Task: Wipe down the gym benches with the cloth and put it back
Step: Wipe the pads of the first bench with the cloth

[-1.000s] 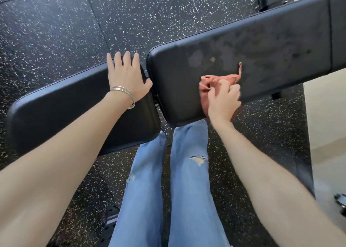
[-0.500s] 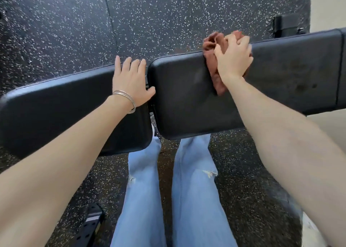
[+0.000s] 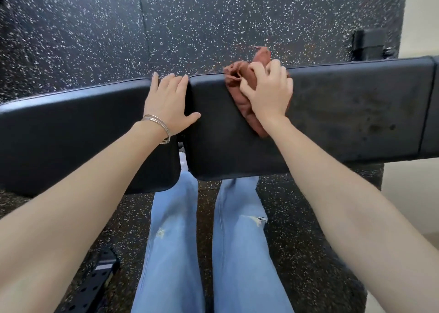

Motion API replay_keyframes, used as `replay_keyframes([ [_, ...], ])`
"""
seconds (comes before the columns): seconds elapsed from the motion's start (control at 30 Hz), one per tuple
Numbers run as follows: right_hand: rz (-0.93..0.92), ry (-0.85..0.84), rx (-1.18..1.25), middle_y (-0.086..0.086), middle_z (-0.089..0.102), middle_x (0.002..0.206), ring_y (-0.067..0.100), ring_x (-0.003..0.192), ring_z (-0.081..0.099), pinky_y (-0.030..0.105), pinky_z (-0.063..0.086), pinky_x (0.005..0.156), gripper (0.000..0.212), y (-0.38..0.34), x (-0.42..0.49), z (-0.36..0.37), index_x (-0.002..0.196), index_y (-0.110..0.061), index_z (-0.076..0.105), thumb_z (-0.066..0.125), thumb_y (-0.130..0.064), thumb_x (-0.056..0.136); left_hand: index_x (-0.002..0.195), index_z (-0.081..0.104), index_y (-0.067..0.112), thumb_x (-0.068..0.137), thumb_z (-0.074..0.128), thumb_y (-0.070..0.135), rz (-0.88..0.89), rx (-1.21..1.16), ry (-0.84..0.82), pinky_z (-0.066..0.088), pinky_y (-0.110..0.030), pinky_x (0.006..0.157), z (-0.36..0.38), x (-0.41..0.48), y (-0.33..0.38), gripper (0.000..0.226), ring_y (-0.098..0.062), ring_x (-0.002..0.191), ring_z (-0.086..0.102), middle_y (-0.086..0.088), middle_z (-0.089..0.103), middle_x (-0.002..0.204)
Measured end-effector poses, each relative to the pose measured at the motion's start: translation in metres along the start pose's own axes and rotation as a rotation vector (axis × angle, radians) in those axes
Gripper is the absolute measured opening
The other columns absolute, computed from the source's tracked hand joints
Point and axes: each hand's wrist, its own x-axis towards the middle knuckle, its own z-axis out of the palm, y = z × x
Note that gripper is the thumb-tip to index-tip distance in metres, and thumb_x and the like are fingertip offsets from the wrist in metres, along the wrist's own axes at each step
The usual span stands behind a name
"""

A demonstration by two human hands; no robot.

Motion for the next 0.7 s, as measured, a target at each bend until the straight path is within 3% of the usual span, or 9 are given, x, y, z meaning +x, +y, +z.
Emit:
replay_keyframes([
  [0.13,0.322,0.082,0.048,0.010,0.052,0.108,0.028,0.102,0.049,0.038,0.037,0.079,0.040,0.091,-0.003,-0.011,0.113,-0.027,0.057,0.043,-0.049,0.083,0.147,0.019,0.005,0.084,0.056,0.052,0.040,-0.070,0.032,0.009,-0.047,0.118,0.000,0.020,0.023,0.087,-0.030,0.140,0.024,-0.014,0.028,0.151],
  [0.27,0.595,0.167,0.126,0.011,0.053,0.108,0.031,0.102,0.049,0.039,0.038,0.075,0.038,0.063,-0.014,0.002,0.117,-0.025,0.058,0.048,-0.043,0.084,0.147,0.018,0.002,0.086,0.054,0.049,0.057,-0.113,0.015,0.017,-0.043,0.117,-0.001,0.036,0.043,0.085,-0.033,0.140,0.022,-0.016,0.026,0.152],
  [0.33,0.519,0.159,0.140,0.012,0.055,0.104,0.032,0.098,0.051,0.038,0.036,0.072,0.035,0.034,-0.037,0.007,0.113,-0.023,0.060,0.051,-0.041,0.084,0.147,0.018,0.003,0.086,0.054,0.049,0.061,-0.104,0.004,0.020,-0.046,0.116,-0.003,0.039,0.048,0.084,-0.034,0.139,0.023,-0.016,0.027,0.151],
  [0.4,0.289,0.102,0.120,0.013,0.057,0.099,0.032,0.091,0.053,0.039,0.038,0.070,0.031,0.024,-0.065,0.009,0.109,-0.021,0.061,0.053,-0.039,0.085,0.147,0.018,0.005,0.086,0.054,0.049,0.068,-0.072,-0.011,0.022,-0.048,0.114,-0.004,0.040,0.050,0.083,-0.034,0.139,0.025,-0.015,0.028,0.151],
  [0.47,0.026,0.065,0.071,0.012,0.058,0.094,0.031,0.085,0.055,0.039,0.041,0.068,0.028,0.036,-0.082,0.008,0.106,-0.021,0.062,0.052,-0.038,0.086,0.147,0.020,0.005,0.085,0.054,0.049,0.063,-0.038,-0.008,0.022,-0.048,0.114,-0.005,0.040,0.051,0.083,-0.034,0.138,0.027,-0.015,0.029,0.150],
  [0.53,-0.062,0.075,0.045,0.012,0.058,0.090,0.031,0.081,0.056,0.038,0.043,0.066,0.028,0.066,-0.077,0.003,0.103,-0.020,0.063,0.053,-0.038,0.084,0.146,0.023,0.005,0.084,0.056,0.049,0.042,-0.023,0.010,0.024,-0.049,0.113,-0.006,0.040,0.055,0.083,-0.035,0.136,0.030,-0.016,0.032,0.149],
  [0.6,0.115,0.141,0.040,0.014,0.057,0.093,0.033,0.085,0.055,0.040,0.041,0.069,0.030,0.106,-0.063,-0.003,0.104,-0.019,0.063,0.053,-0.037,0.083,0.145,0.025,0.005,0.083,0.057,0.049,0.042,-0.020,0.027,0.026,-0.049,0.111,-0.008,0.044,0.063,0.083,-0.036,0.133,0.033,-0.016,0.035,0.146],
  [0.7,0.555,0.203,0.112,0.014,0.052,0.107,0.032,0.100,0.050,0.041,0.040,0.079,0.037,0.176,-0.036,-0.014,0.114,-0.021,0.059,0.051,-0.039,0.083,0.144,0.027,0.005,0.083,0.056,0.050,0.086,-0.006,0.024,0.029,-0.049,0.109,-0.009,0.055,0.079,0.082,-0.037,0.130,0.036,-0.017,0.038,0.144],
])
